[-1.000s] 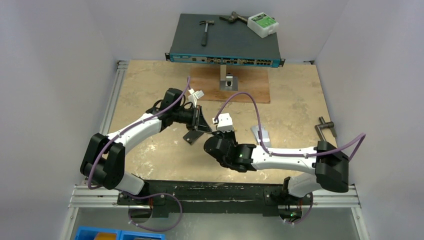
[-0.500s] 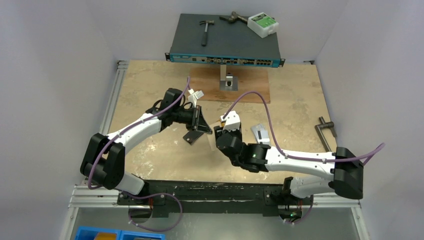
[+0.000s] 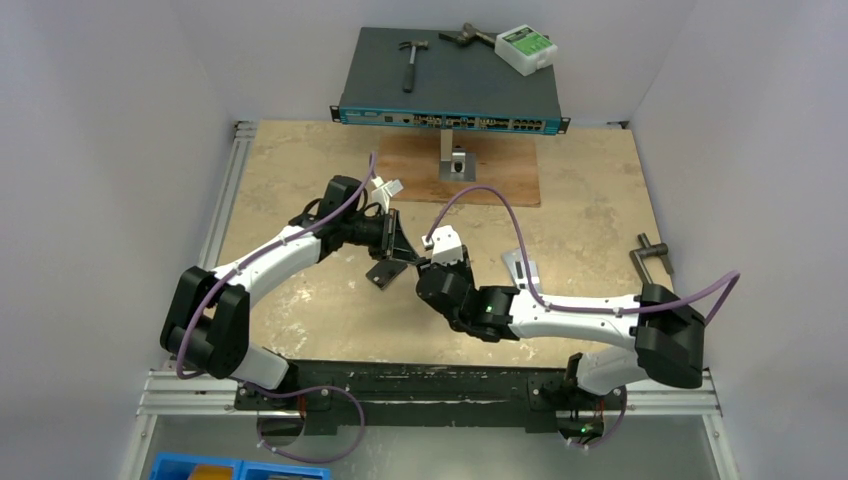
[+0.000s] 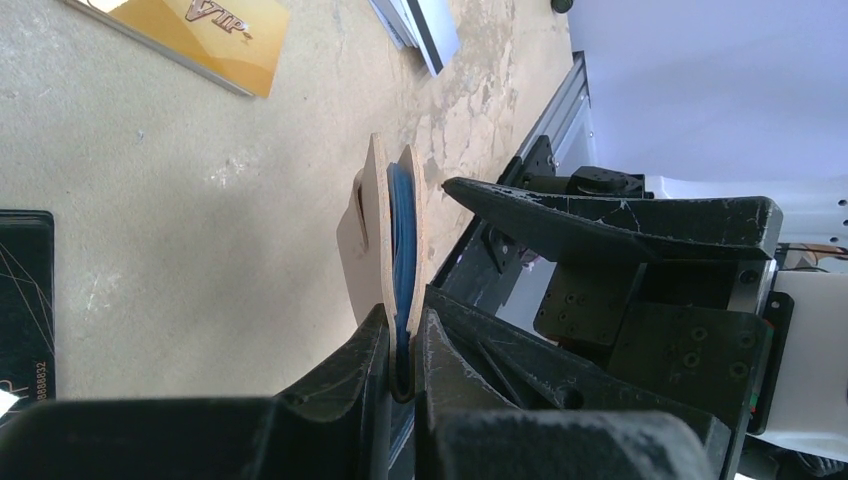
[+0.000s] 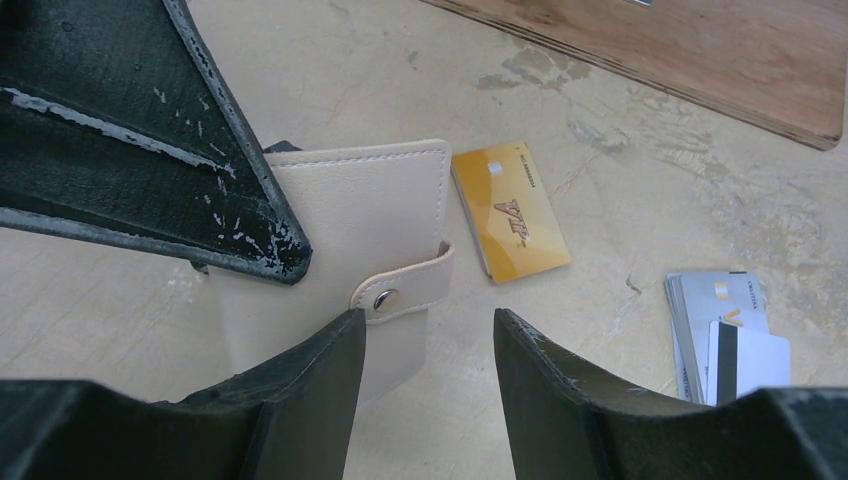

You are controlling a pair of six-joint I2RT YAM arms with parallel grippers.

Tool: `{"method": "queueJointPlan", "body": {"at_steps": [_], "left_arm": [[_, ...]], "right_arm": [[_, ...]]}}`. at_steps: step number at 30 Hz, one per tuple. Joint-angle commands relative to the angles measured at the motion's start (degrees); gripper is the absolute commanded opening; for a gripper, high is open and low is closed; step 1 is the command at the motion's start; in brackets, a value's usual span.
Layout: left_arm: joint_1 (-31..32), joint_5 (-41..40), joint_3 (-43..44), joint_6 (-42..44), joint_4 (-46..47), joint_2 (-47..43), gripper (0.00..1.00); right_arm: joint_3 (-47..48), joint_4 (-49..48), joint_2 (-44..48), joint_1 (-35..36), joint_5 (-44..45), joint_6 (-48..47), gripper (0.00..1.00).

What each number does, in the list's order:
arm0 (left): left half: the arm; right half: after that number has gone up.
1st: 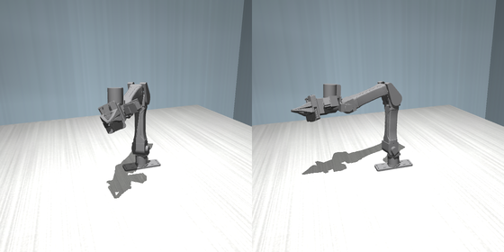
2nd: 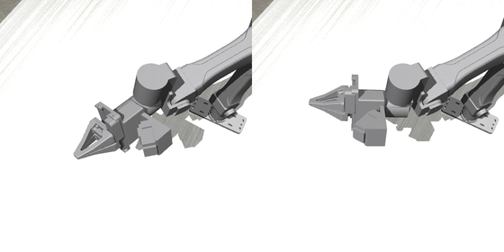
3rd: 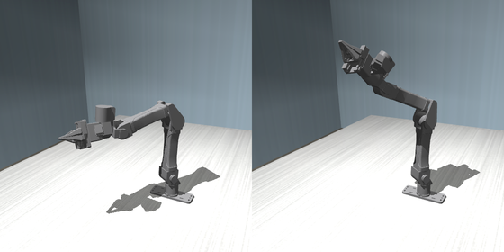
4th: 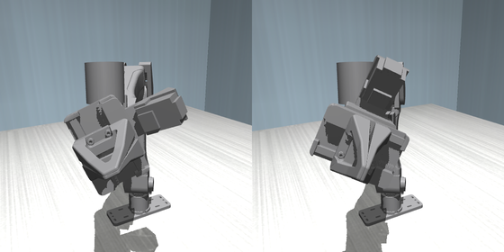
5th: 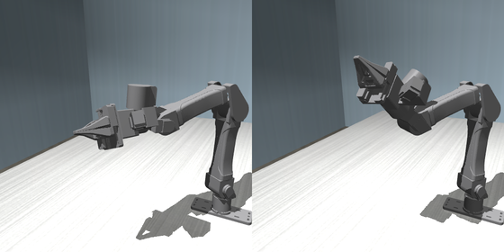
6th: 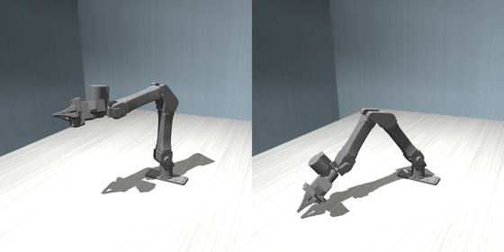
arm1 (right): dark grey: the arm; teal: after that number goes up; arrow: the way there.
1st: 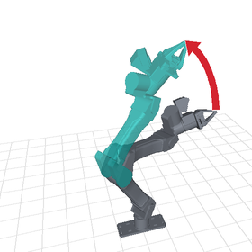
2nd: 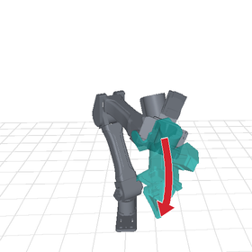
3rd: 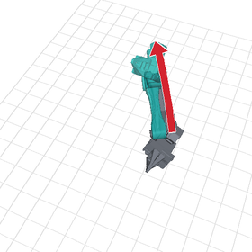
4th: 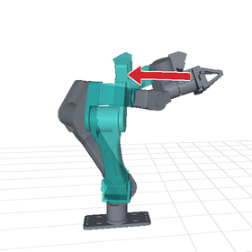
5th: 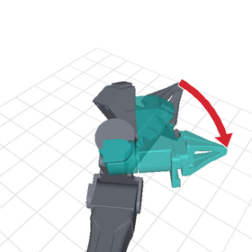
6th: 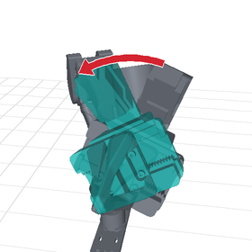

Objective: Put the credit cards into the card holder
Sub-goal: Open the card holder.

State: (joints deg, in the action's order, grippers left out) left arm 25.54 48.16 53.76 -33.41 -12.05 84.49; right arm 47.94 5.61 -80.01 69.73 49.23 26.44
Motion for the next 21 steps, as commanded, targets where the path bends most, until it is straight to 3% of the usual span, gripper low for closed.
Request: {"method": "queueJointPlan", "body": {"at_steps": [1,16,21], "left_arm": [[0.0,2.8,0.7,-0.7,2.0,-2.1,0.00],[-0.2,3.0,1.0,-0.7,1.9,-2.0,0.00],[-0.2,3.5,0.9,-1.3,2.0,-2.2,0.00]], "right_arm": [[1.8,-2.7,2.1,0.5,-3.1,-0.8,0.51],[2.1,-1.4,0.0,1.1,-4.7,0.4,0.52],[5.2,4.4,-5.4,0.9,2.7,4.1,0.41]]}}
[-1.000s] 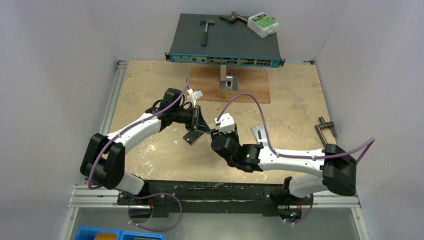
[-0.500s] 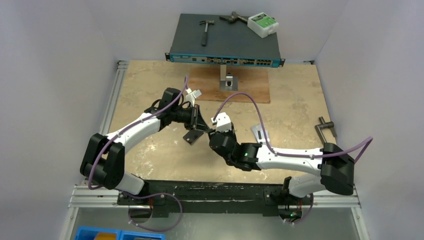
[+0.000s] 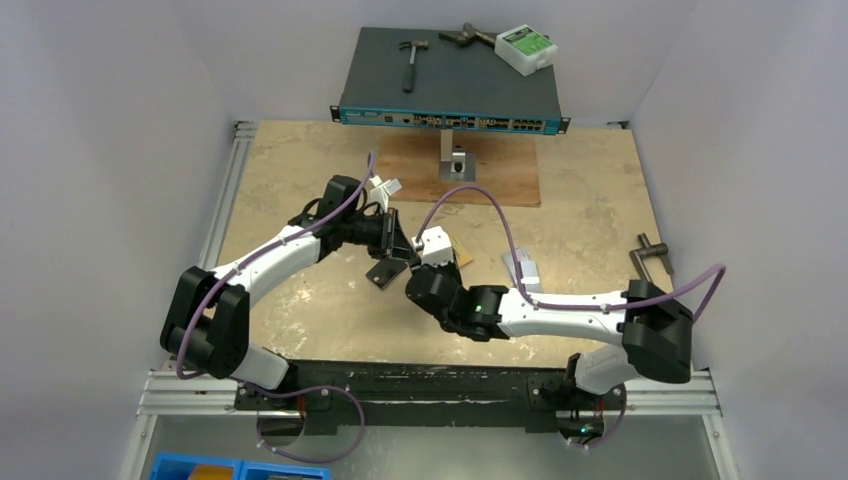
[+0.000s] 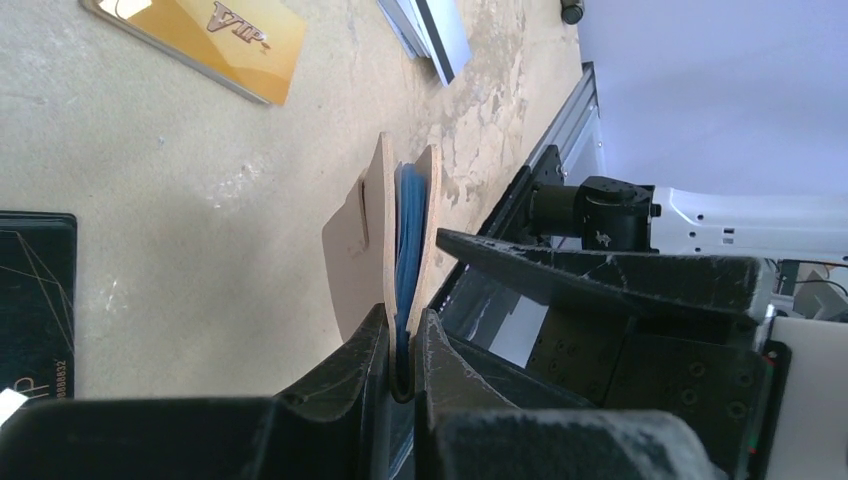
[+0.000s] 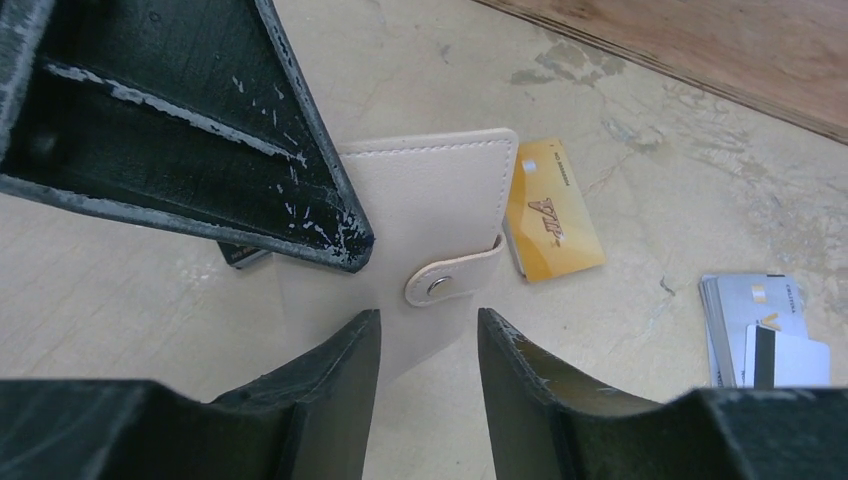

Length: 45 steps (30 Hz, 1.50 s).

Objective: Put the credit cards into the card holder
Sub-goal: Open the card holder.

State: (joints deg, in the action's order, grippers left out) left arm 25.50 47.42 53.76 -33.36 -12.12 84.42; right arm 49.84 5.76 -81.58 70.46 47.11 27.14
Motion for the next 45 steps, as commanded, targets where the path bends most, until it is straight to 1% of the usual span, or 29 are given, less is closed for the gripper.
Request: {"method": "queueJointPlan", "body": {"at_steps": [1,3,5,10,15,16,18,19,21,22,27,29,37,43,45], "left_arm": [[-0.1,4.3,0.9,-1.5,2.2,-2.1,0.00],[-0.1,4.4,0.9,-1.9,2.3,-2.0,0.00],[-0.1,4.7,0.9,-2.3,2.6,-2.0,0.00],[-0.1,5.1,0.4,-2.9,3.4,-1.9,0.00],[-0.2,5.2,0.5,-3.1,3.6,-1.8,0.00],[-0.1,5.2,0.4,-3.1,3.6,-1.7,0.00],[-0.2,5.1,0.4,-3.1,3.8,-1.7,0.00],[-0.2,5.1,0.4,-3.1,3.8,-1.6,0.00],[-0.2,5.1,0.5,-3.0,3.7,-1.6,0.00],[-0.2,5.0,0.6,-3.0,3.6,-1.4,0.00],[-0.2,5.1,0.7,-3.0,3.6,-1.4,0.00],[-0.2,5.1,0.7,-3.0,3.6,-1.4,0.00],[-0.3,5.8,0.8,-3.5,3.5,-1.6,0.00],[-0.3,6.2,1.1,-4.1,3.8,-1.7,0.00],[-0.4,6.3,1.1,-4.2,3.8,-1.8,0.00]], "right_arm": [[3.7,4.7,-4.5,0.2,5.9,3.8,0.38],[4.5,5.3,-5.4,0.2,7.8,4.6,0.32],[5.2,5.3,-5.9,0.2,8.9,4.8,0.30],[4.8,0.7,-5.2,0.3,10.1,3.0,0.26],[3.9,-5.1,-4.6,0.4,11.8,-1.3,0.24],[3.8,-6.1,-4.5,0.5,11.9,-2.0,0.25],[3.3,-8.9,-3.7,0.9,11.3,-4.3,0.29],[2.7,-10.7,-3.2,1.3,10.5,-6.1,0.32],[1.5,-14.2,-2.2,2.6,9.5,-9.2,0.42],[1.2,-15.1,-2.0,2.9,8.9,-10.1,0.45],[0.1,-16.6,-1.3,3.2,7.4,-10.3,0.46],[-0.2,-16.9,-1.3,3.2,7.3,-10.1,0.44],[0.7,-18.3,-3.4,2.3,11.3,-10.4,0.21],[0.6,-18.9,-3.0,0.4,10.3,-10.9,0.12],[0.6,-18.0,-3.0,-0.3,9.9,-10.1,0.06]]}}
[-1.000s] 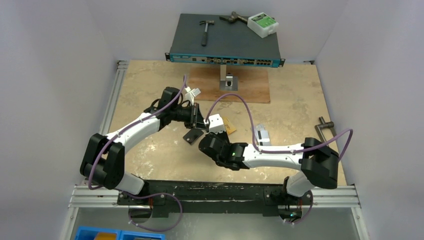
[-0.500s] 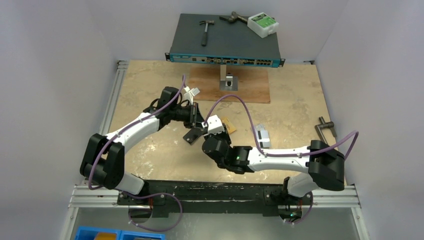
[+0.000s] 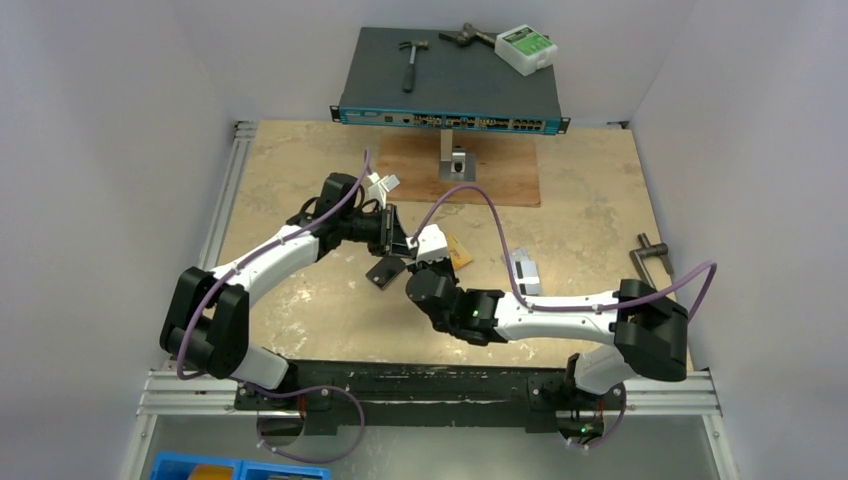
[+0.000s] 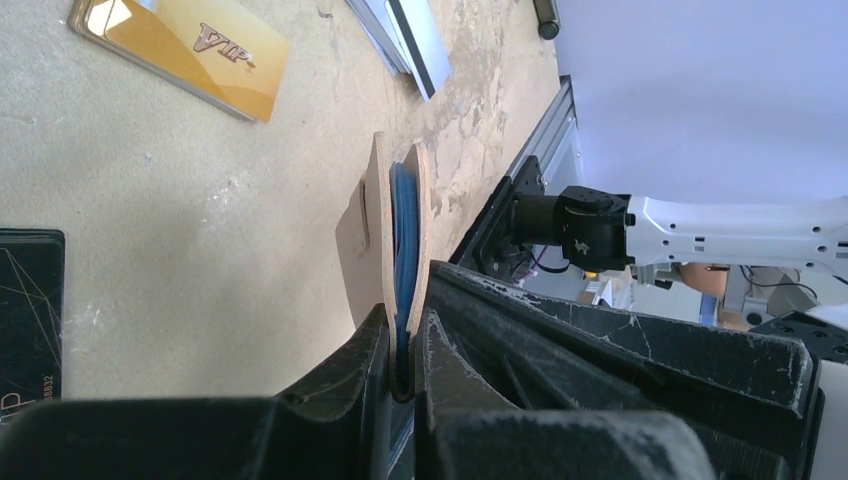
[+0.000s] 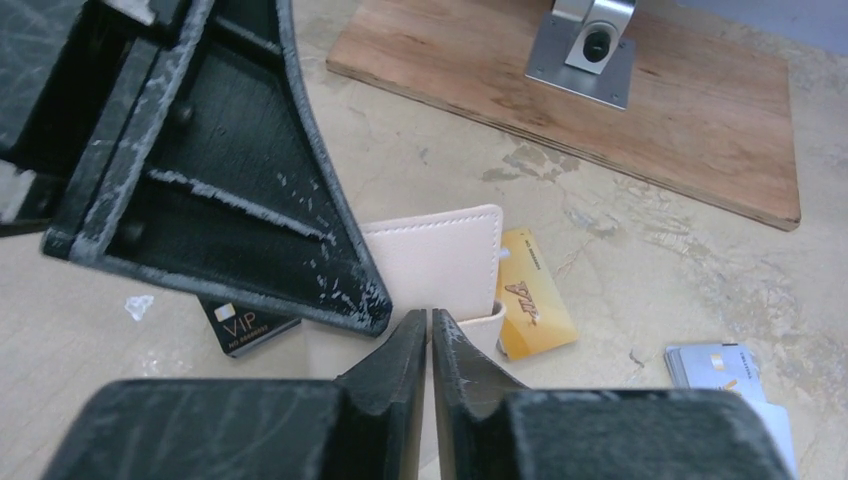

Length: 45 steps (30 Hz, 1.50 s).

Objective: Put the credit cards into the card holder
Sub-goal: Open the card holder.

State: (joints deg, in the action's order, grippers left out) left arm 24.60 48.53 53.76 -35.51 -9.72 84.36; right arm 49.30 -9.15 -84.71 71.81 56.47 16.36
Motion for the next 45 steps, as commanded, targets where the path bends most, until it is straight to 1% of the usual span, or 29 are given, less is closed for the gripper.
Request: {"method": "queueJointPlan", "body": {"at_steps": [1,2,8,11,12,13,14,15,16,17,19,22,24,25,27,28,33,37,39,41,43,45], "left_arm": [[0.5,5.2,1.1,-2.1,1.3,-1.9,0.00],[0.5,5.2,1.1,-2.1,1.3,-2.0,0.00],[0.2,5.3,1.4,-2.2,1.1,-1.9,0.00],[-0.1,5.7,1.5,-1.8,1.1,-2.2,0.00],[-0.2,5.8,1.4,-1.5,1.1,-2.2,0.00],[-0.3,6.0,1.5,-1.1,1.0,-2.3,0.00],[-0.3,6.1,1.5,-0.5,1.0,-2.3,0.00],[-0.3,6.1,1.6,0.3,0.8,-2.4,0.00],[-0.4,6.1,2.0,1.4,0.0,-2.3,0.00],[-0.3,5.9,2.5,2.7,-0.7,-2.1,0.00],[-0.4,5.4,2.9,4.9,-1.4,-1.7,0.00],[-0.3,5.3,3.7,7.1,-2.8,-1.3,0.00],[-0.3,5.1,5.2,10.1,-5.4,-1.5,0.00],[-0.3,4.2,5.8,12.9,-7.1,-2.3,0.00],[-0.3,1.3,6.5,18.9,-10.2,-4.8,0.00],[-0.3,-0.2,8.0,22.2,-13.6,-5.2,0.00],[0.5,-9.0,11.9,36.2,-25.8,-9.2,0.00],[2.4,-13.2,13.2,45.0,-30.7,-13.8,0.00],[3.5,-13.7,14.2,48.5,-31.9,-15.0,0.00],[4.3,-14.5,13.5,50.8,-30.6,-17.0,0.00],[4.6,-14.6,12.5,51.2,-28.4,-19.1,0.00],[4.5,-13.8,13.4,50.3,-28.4,-19.8,0.00]], "right_arm": [[0.9,-2.9,0.3,-1.9,0.2,0.9,0.04],[0.7,-2.6,0.4,-2.3,0.0,1.2,0.00],[0.4,0.1,1.4,-4.7,-4.6,3.3,0.00],[1.1,4.0,2.7,-8.1,-11.7,7.0,0.00],[1.6,5.5,3.5,-10.4,-18.0,8.4,0.01],[1.8,7.2,4.6,-12.3,-21.8,10.3,0.08],[1.6,8.1,6.0,-13.7,-24.7,11.6,0.22],[1.4,8.8,7.4,-15.0,-27.7,12.7,0.32],[1.7,11.0,8.5,-16.0,-30.0,14.5,0.39],[1.9,12.6,9.3,-16.8,-31.9,15.9,0.44],[2.5,16.1,10.4,-17.6,-34.5,18.6,0.48],[1.4,16.7,12.2,-18.1,-38.7,20.5,0.49],[0.7,16.4,13.2,-18.8,-41.9,20.8,0.49],[0.4,16.5,13.6,-19.4,-43.3,20.8,0.49],[-0.6,16.5,14.8,-20.3,-46.1,24.1,0.48],[-1.1,16.8,15.7,-20.5,-46.7,24.9,0.47],[-1.1,18.8,17.6,-20.9,-47.8,27.0,0.45],[0.8,20.2,17.7,-20.8,-48.7,26.8,0.43],[0.4,20.2,19.3,-20.8,-49.1,26.2,0.42],[-1.5,18.3,21.9,-20.9,-50.7,25.3,0.42],[-4.2,15.1,25.4,-20.9,-53.1,24.4,0.44],[-7.1,11.6,28.9,-20.9,-55.7,23.1,0.47]]}}
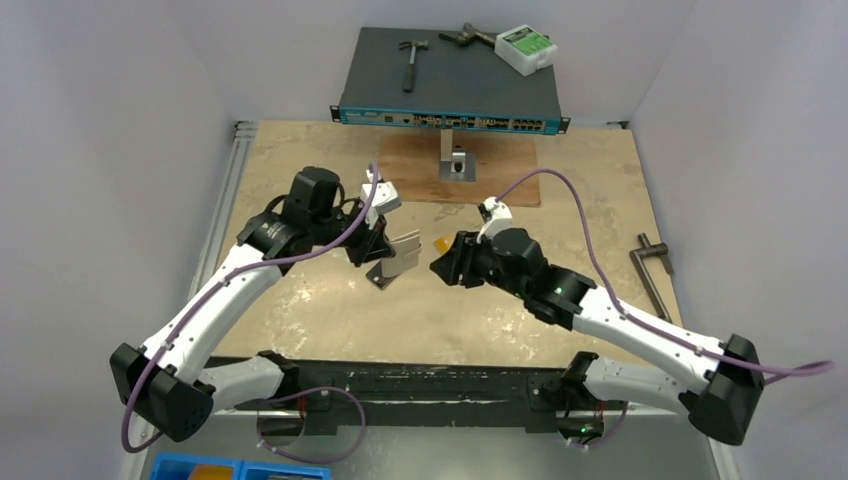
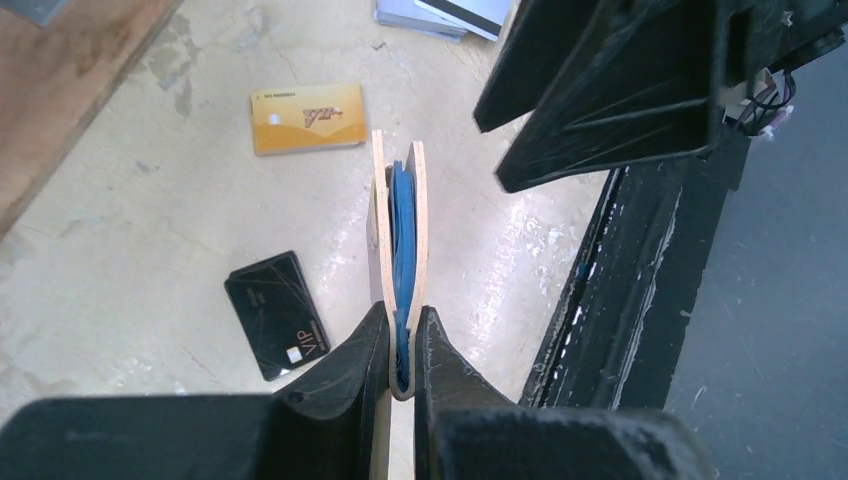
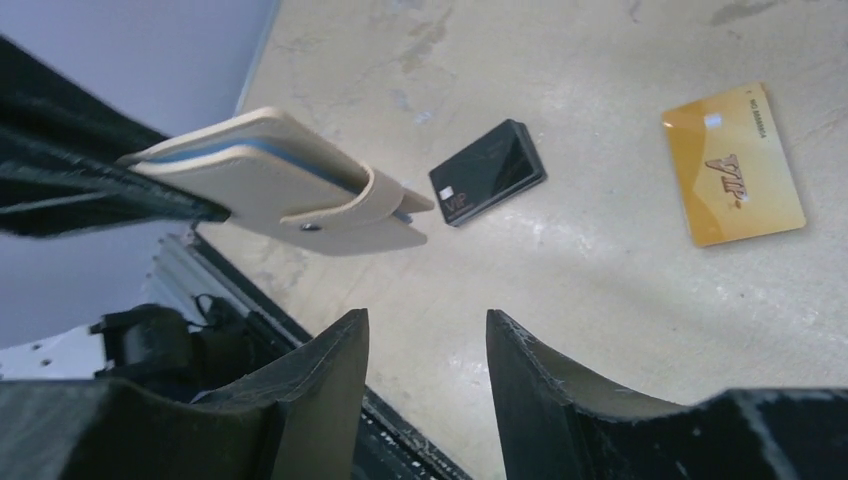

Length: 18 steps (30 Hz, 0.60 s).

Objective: Put the credit cards into the card holder
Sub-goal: Open the card holder.

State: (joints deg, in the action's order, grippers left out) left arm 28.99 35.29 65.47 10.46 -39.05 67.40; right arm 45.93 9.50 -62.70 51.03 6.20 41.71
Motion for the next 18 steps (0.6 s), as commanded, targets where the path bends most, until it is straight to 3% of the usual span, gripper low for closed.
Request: {"method": "queueJointPlan", "body": {"at_steps": [1,3,6,12,18], "left_arm": [[0.0,0.5,2.7,2.8,0.6,-2.8,0.00],[-1.3,5.0,5.8,-1.0,-1.1,-2.3,0.00],[-4.5,13.0,9.3,-12.4,-0.1,-1.9,0.00],[-5.7,31.7,10.8,-27.7,3.4,-2.0,0.00],[-5.7,35.1,7.8,-34.1,5.6,-3.0,0.00]], "right_arm": [[-4.6,-8.7,8.4,-0.1,-6.5,-3.1,0.48],[-6.4,-12.3,10.6,-0.1,-9.1,-4.6,0.66],[-8.6,-15.8,13.3,-0.2,-11.3,-7.6,0.81],[-13.6,-25.3,22.1,-0.2,-13.9,-11.8,0.98],[-10.1,-29.8,24.2,-0.5,-20.6,-14.0,0.99]]}}
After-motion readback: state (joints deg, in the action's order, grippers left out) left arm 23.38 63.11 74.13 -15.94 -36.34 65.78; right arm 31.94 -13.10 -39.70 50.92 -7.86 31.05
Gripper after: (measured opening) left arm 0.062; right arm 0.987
